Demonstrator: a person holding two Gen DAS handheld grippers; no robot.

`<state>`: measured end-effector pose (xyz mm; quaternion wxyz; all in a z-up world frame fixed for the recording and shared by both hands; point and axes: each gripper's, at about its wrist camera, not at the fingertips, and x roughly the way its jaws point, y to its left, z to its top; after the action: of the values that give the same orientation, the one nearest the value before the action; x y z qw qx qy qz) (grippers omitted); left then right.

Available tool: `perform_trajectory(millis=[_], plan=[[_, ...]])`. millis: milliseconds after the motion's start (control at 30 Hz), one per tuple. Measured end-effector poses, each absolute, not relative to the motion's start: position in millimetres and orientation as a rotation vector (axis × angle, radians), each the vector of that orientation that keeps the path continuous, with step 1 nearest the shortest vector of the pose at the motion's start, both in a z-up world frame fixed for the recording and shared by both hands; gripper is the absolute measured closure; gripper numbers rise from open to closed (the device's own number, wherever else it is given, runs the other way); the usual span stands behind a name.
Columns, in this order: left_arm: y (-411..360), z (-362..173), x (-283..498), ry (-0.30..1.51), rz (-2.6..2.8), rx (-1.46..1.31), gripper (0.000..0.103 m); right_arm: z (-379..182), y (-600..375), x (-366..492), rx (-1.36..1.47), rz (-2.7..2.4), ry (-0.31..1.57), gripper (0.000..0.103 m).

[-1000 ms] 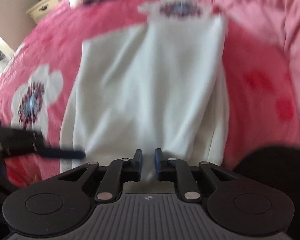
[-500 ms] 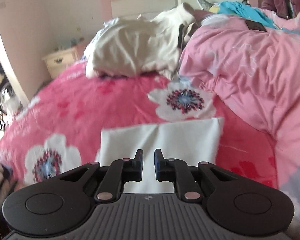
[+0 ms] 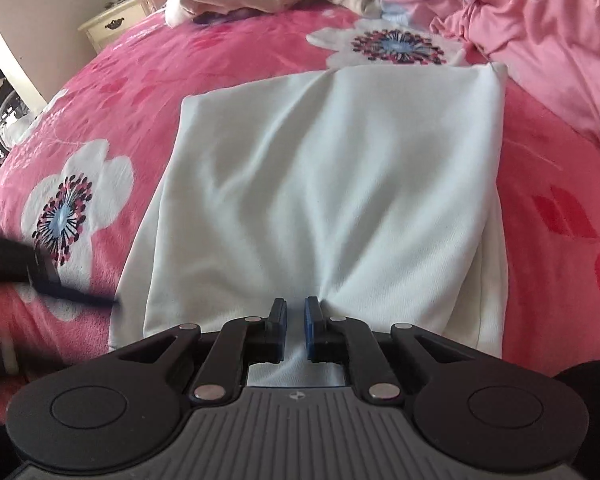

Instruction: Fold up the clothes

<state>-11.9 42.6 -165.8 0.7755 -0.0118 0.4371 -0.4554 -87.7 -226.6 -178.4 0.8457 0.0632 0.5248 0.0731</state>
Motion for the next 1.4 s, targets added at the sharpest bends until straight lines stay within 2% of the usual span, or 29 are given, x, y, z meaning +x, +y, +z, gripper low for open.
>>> perform_trajectory(millis=[167,300,700,833,1000,1267,1400], plan=[[58.9,-180.9,47.7,0.841,-0.720,0.004,0.058,-176.9,-228.5,-82.3,0.147,0.167,1.146,0.095],[46.5,-209.1,79.9,0.844,-0.665,0.057,0.058,-176.2,-226.9,-85.4,0.133,0.186,1.158,0.095],[33.8,-221.6,112.4,0.780,-0.738,-0.114,0.058,-177.6,-237.2,-80.4,0.183,0.215,1.207,0.095],[46.1,-222.6,126.0,0.754,-0.696,-0.141,0.062,-177.7,-239.0,-80.3,0.192,0.219,1.214,0.095],[52.1,-221.3,121.2,0.705,-0.717,0.023,0.062,-177.0,-238.9,-78.7,0.184,0.225,1.232,0.095],[57.5,-217.4,111.1,0.588,-0.710,0.431,0.061,-178.7,-241.8,-79.8,0.197,0.232,1.234,0.095],[81.6,-203.0,118.9,0.611,-0.579,0.397,0.063,-179.7,-244.3,-81.7,0.204,0.233,1.223,0.095]])
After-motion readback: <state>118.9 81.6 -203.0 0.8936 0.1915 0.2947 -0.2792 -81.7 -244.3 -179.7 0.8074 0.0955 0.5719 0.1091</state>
